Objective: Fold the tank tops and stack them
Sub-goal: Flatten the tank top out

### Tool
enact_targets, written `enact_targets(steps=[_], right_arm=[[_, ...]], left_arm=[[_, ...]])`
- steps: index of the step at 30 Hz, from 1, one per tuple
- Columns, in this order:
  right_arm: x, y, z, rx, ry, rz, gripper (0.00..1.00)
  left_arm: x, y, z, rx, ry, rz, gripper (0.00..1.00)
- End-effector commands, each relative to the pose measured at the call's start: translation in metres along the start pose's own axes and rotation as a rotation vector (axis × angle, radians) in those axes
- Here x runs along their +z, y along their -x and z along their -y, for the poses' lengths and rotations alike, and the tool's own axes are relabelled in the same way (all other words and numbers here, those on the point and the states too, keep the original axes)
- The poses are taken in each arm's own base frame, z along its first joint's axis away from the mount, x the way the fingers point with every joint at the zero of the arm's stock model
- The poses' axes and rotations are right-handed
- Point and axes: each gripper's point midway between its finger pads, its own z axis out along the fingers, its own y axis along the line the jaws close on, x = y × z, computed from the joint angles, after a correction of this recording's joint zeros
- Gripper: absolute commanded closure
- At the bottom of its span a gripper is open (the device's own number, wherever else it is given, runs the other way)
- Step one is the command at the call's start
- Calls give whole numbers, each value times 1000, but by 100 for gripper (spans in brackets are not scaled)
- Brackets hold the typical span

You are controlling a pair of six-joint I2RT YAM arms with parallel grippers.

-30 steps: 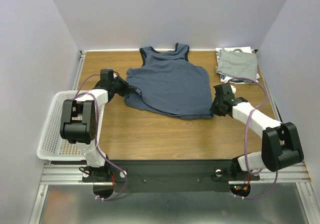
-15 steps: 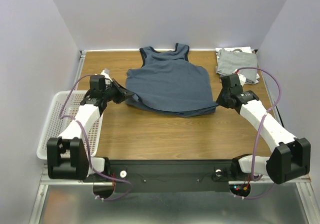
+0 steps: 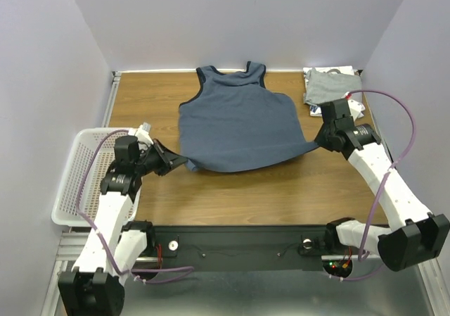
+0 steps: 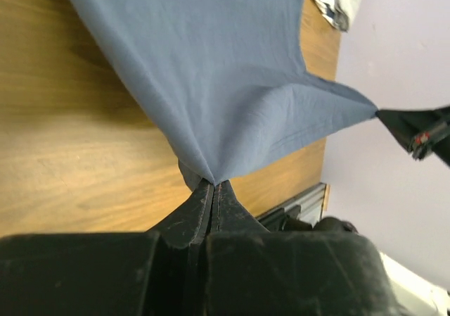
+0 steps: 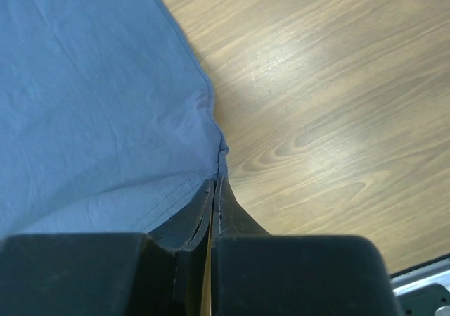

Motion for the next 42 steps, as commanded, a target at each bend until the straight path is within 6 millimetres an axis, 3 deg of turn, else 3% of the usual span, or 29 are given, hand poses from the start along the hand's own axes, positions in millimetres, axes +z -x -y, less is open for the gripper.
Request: enact_targets(steps=[1, 4, 6, 9, 10, 14, 19, 23, 29, 33, 39, 42], right_arm=[[-23, 16, 12, 48, -21, 50, 99], [-21, 6, 19, 41, -43, 27, 97], [-13, -4, 24, 28, -67, 4, 95], [4, -19, 28, 2, -116, -40, 94], [9, -22, 27, -3, -123, -48, 91], [28, -22, 22, -27, -153, -51, 87], [52, -17, 7, -60, -166, -68, 84], [74, 0, -4, -89, -193, -58, 84], [101, 15, -1, -56, -191, -85, 85], [110, 15, -3, -27, -150, -98, 85], [130, -3, -3, -26, -132, -146, 86], [128, -8, -6, -13, -100, -157, 87]], left_arm=[[-15, -21, 3, 20, -46, -36, 94], [-19, -43, -11, -3, -46, -64, 91], [-18, -59, -32, -27, -12, -70, 91], [-15, -76, -58, -57, 24, -56, 78], [-16, -77, -61, -53, 25, -42, 66], [-17, -70, -72, -20, 81, 14, 43], [-16, -69, -75, -13, 89, 35, 49], [-16, -70, -85, -29, 140, 33, 56], [-13, -70, -94, -84, 185, 38, 60], [-11, -67, -94, -112, 192, 46, 61], [-8, -62, -95, -145, 212, 64, 61], [-7, -57, -92, -148, 216, 80, 62]])
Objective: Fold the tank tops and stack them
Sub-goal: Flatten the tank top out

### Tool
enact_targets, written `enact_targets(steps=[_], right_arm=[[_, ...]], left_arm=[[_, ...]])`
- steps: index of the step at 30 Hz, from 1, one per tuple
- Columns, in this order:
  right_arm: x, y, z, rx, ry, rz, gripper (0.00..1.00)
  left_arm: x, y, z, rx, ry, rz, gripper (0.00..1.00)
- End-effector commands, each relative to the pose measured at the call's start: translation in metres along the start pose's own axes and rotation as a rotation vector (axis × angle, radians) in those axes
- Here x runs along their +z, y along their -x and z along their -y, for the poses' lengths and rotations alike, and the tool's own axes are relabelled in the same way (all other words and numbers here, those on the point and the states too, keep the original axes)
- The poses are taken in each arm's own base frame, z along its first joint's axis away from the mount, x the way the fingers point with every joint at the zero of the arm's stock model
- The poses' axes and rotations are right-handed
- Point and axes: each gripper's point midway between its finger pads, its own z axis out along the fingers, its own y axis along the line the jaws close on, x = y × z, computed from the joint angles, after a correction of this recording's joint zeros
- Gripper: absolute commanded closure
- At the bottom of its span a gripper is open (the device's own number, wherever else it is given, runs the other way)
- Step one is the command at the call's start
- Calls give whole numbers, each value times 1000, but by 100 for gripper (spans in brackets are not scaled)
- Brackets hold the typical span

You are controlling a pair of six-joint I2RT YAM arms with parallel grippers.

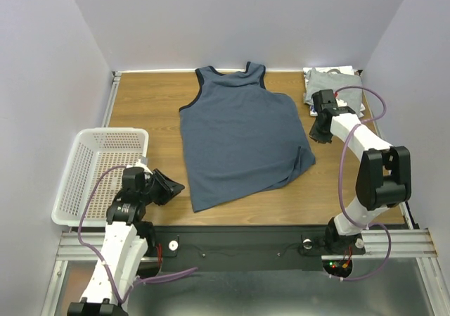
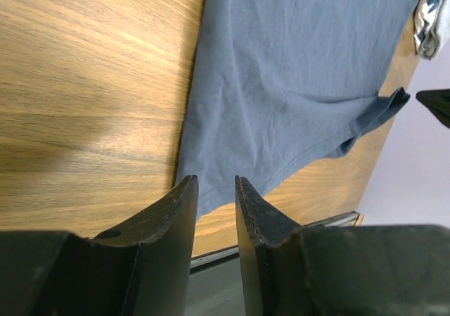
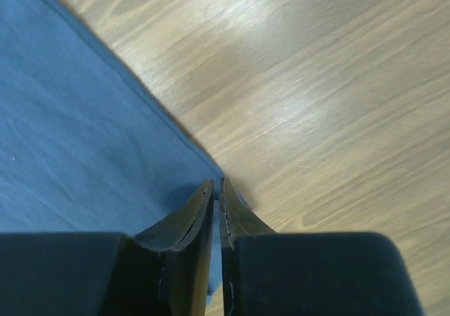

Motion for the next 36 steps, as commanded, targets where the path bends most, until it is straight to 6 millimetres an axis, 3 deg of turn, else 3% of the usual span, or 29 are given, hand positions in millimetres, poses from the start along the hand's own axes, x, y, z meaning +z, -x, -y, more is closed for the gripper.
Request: enact_targets(steps=[1, 4, 5, 9, 13, 17, 24, 29, 36], right_arm=[[-2, 0, -12, 21, 85, 15, 85], [-15, -7, -9, 48, 140, 29, 75], [-23, -7, -11, 54, 172, 44, 71], [-32, -24, -12, 58, 236, 35, 61], [-46, -36, -12, 56, 275, 55, 56], [-60, -38, -19, 43, 314, 79, 53], [-64, -19, -22, 32, 300, 127, 47], [-59, -17, -26, 15, 290, 120, 46], [-60, -13, -31, 2, 302, 122, 45]], left_arm=[[2, 9, 15, 16, -20, 36, 62], [9, 10, 30, 23, -3, 63, 62], [15, -9, 40, 34, -9, 0, 62], [28, -28, 47, 86, 51, -19, 62], [29, -36, 38, 115, 110, -15, 62], [14, -35, 31, 100, 174, 23, 61], [16, -56, 5, 114, 351, -43, 65], [18, -76, -16, 120, 444, -84, 65], [13, -83, -12, 100, 428, -74, 65]])
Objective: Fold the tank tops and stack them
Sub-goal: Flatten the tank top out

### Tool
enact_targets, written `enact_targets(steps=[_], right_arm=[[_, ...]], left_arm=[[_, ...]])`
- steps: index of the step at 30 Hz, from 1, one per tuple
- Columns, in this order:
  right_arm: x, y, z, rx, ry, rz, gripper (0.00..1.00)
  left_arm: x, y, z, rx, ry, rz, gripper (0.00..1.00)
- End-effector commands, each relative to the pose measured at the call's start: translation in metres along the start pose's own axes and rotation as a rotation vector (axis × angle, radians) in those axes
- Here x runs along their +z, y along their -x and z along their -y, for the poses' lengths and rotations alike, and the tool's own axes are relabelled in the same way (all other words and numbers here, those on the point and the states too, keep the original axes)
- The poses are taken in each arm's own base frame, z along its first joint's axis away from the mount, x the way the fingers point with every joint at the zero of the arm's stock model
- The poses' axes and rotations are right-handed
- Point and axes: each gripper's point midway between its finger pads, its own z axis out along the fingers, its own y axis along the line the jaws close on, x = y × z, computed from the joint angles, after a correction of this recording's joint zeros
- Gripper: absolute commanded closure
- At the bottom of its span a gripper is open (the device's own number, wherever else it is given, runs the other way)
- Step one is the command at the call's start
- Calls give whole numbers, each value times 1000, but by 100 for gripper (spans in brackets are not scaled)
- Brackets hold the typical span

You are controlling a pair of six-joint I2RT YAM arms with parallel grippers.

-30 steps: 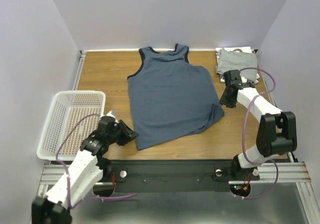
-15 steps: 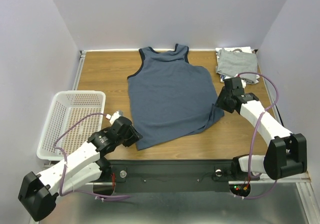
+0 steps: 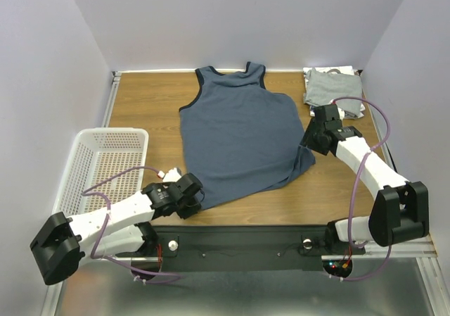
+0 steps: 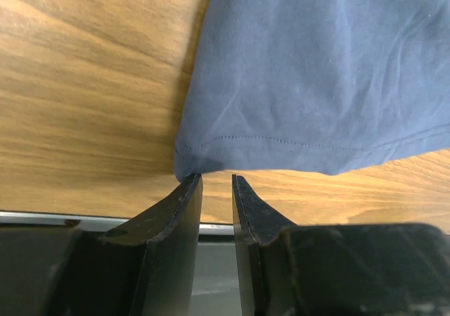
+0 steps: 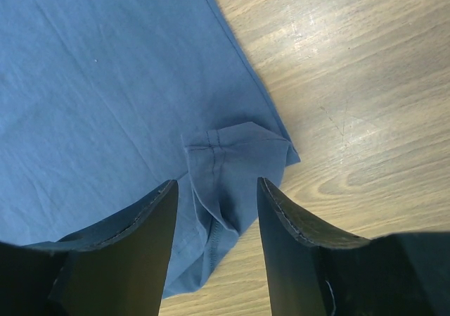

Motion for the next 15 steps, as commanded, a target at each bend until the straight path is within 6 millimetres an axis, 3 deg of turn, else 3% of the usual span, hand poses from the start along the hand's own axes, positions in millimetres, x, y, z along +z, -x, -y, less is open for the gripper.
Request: enact_targets(steps=[1, 9, 15], right_arm=[[-6, 25, -13, -8, 35, 66, 45], [-9, 25, -17, -8, 64, 67, 45], [-12, 22, -19, -5, 87, 65, 45]], left_arm=[[-6, 10, -2, -48, 17, 56, 65], [-16, 23, 3, -68, 24, 114, 64], [-12, 29, -1, -23, 104, 146, 63]])
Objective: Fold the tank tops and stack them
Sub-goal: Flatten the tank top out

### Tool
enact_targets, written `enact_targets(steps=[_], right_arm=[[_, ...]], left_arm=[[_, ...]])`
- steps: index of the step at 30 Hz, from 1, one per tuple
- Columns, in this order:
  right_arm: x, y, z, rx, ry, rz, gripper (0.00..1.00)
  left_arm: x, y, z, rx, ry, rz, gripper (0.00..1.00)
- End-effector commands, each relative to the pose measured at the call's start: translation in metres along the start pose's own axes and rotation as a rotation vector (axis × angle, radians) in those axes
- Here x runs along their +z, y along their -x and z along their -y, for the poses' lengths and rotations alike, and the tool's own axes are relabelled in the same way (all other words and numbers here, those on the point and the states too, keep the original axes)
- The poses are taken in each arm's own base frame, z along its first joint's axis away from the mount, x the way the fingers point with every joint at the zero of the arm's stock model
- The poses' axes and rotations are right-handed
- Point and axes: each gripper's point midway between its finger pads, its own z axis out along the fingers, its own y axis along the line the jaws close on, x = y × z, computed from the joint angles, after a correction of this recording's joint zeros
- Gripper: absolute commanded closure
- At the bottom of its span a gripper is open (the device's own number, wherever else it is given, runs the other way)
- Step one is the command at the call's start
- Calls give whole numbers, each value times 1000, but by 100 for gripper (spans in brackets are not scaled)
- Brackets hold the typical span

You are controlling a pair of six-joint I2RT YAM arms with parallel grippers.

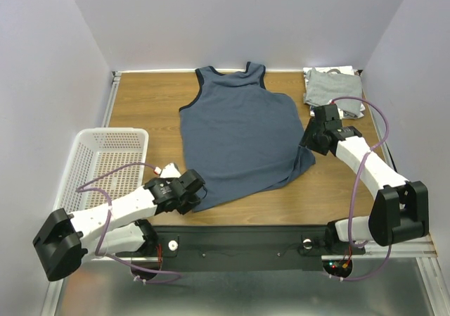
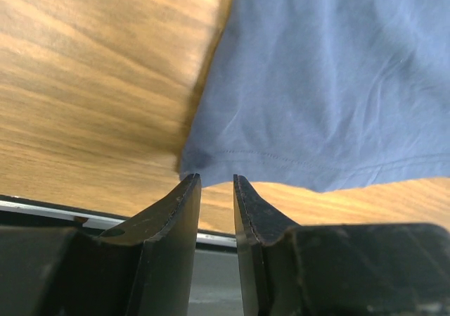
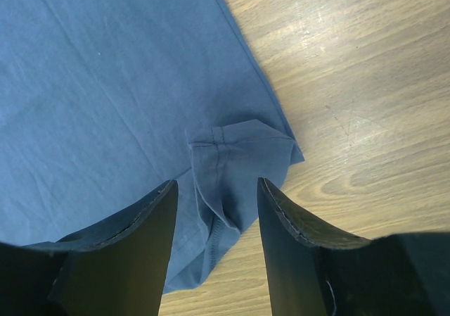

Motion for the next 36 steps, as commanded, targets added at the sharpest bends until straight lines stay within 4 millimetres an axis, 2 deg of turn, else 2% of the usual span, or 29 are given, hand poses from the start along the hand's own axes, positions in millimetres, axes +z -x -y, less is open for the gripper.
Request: enact_targets(steps=[1, 8, 12, 14, 19, 25, 29, 32, 36], right_arm=[[-13, 24, -17, 10, 75, 77, 45], [-10, 17, -15, 5, 77, 67, 44], [-12, 19, -17, 5, 86, 74, 44], [-13, 21, -16, 6, 86, 81, 43], [-13, 19, -16, 7, 91, 85, 43], [-7, 12, -17, -3, 101, 66, 42], [-8, 15, -18, -6, 108, 75, 41], [-7, 14, -19, -5, 114, 71, 41], [-9, 15, -19, -7, 119, 77, 41]], left_arm=[[-1, 12, -2, 24, 60, 62, 63], [-4, 14, -1, 44, 91, 62, 63], [-11, 25, 5, 83, 128, 99, 62], [-10, 26, -5, 108, 206, 102, 57], [-5, 17, -8, 125, 237, 60, 57], [-3, 20, -6, 136, 240, 70, 57], [3, 17, -9, 181, 288, 40, 56], [10, 7, -5, 197, 261, -23, 56], [20, -3, -16, 199, 289, -66, 56]])
